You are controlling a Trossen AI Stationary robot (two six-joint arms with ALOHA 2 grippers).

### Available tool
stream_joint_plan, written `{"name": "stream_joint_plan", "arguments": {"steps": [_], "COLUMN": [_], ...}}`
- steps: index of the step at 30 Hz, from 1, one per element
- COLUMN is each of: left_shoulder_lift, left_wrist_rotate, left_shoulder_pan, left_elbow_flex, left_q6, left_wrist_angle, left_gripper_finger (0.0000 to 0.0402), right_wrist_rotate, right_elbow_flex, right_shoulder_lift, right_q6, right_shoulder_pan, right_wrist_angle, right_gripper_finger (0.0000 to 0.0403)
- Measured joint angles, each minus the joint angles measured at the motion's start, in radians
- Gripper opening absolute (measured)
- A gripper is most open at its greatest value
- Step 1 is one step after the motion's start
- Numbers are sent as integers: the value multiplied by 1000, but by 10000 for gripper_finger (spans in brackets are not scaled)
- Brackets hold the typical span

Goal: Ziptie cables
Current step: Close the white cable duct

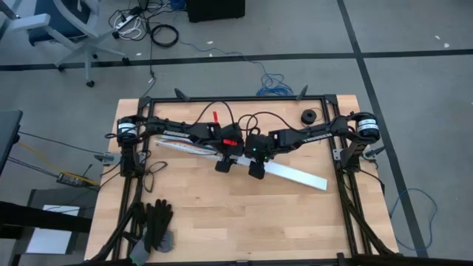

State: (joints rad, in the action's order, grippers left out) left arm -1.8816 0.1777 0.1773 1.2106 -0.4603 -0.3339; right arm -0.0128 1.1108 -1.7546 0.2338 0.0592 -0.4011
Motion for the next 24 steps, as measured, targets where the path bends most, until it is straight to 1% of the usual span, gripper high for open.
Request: {"name": "stream_joint_plan", "arguments": {"steps": [4, 13, 18, 24], "left_shoulder_lift": [0, 0, 0, 0], "left_wrist_rotate": [0, 0, 0, 0], "left_shoulder_pan": [0, -1, -1, -2], "left_elbow_flex": [1, 3, 3, 3], "left_q6": [0, 0, 0, 0], "left_wrist_angle": [3, 10, 9, 13], "left_gripper_finger": [218, 218, 218, 218], "right_wrist_rotate": [-49, -194, -229, -238], "right_elbow_flex": [2, 2, 2, 2], "right_shoulder_lift": [0, 0, 4, 11], "right_q6": [-27, -55, -52, -37], "right_shoulder_pan": [-16, -74, -92, -99], "right_wrist_angle": [-13, -32, -34, -35], "right_gripper_finger": [213, 212, 211, 211]}}
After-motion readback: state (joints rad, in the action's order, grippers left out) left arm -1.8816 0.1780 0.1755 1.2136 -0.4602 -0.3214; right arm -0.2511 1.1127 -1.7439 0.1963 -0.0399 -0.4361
